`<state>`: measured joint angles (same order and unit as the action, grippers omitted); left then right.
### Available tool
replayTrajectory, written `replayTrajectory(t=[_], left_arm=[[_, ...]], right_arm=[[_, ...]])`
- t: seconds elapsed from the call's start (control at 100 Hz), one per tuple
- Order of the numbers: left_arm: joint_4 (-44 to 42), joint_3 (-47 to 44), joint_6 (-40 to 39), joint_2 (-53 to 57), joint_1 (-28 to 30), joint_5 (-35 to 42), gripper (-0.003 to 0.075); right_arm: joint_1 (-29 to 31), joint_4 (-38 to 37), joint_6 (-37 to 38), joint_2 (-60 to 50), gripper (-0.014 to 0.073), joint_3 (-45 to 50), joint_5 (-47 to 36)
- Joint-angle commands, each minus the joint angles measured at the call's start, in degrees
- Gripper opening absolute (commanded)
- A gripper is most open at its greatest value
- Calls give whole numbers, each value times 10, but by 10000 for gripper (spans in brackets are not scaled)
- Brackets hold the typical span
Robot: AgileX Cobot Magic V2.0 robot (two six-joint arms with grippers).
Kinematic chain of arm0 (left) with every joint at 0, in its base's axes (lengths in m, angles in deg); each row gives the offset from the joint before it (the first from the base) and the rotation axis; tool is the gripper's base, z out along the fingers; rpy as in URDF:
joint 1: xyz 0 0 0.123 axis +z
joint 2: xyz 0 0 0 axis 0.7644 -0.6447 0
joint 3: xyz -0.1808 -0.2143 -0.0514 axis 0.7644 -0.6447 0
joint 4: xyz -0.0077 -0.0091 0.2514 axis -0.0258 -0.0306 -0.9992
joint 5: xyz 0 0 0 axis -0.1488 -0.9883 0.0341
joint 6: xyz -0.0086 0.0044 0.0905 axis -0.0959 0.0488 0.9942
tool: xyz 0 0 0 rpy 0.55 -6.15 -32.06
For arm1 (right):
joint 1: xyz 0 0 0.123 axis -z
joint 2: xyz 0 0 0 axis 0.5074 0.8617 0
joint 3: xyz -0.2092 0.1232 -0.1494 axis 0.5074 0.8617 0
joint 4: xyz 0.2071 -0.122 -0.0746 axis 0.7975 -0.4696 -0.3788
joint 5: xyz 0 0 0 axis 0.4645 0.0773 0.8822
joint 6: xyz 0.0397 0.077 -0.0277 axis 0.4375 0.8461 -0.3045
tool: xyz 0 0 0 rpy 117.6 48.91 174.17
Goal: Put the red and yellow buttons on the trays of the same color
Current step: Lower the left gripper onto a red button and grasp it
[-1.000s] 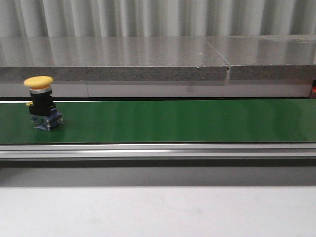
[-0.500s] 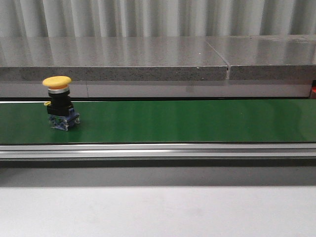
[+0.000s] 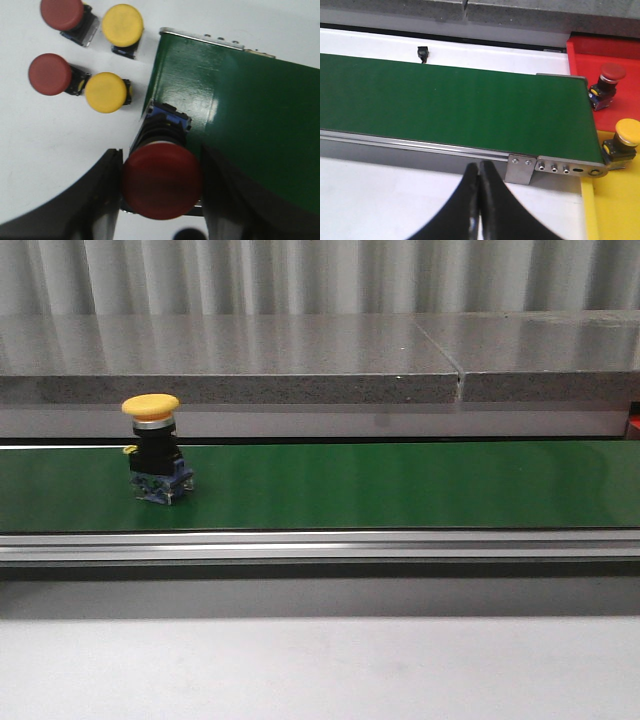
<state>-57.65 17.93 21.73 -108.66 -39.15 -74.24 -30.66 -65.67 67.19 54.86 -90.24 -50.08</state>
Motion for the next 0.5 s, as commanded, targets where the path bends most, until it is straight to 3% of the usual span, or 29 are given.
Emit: replayTrajectory(t=[0.0,0.49], left_arm=[[6,14,-1,15,-18,18,169],[-11,14,9,-48,-65,14,187]], right_arm=[[1,4,-6,5,-68,-14,-39],[1,4,-6,5,-68,-14,-39]])
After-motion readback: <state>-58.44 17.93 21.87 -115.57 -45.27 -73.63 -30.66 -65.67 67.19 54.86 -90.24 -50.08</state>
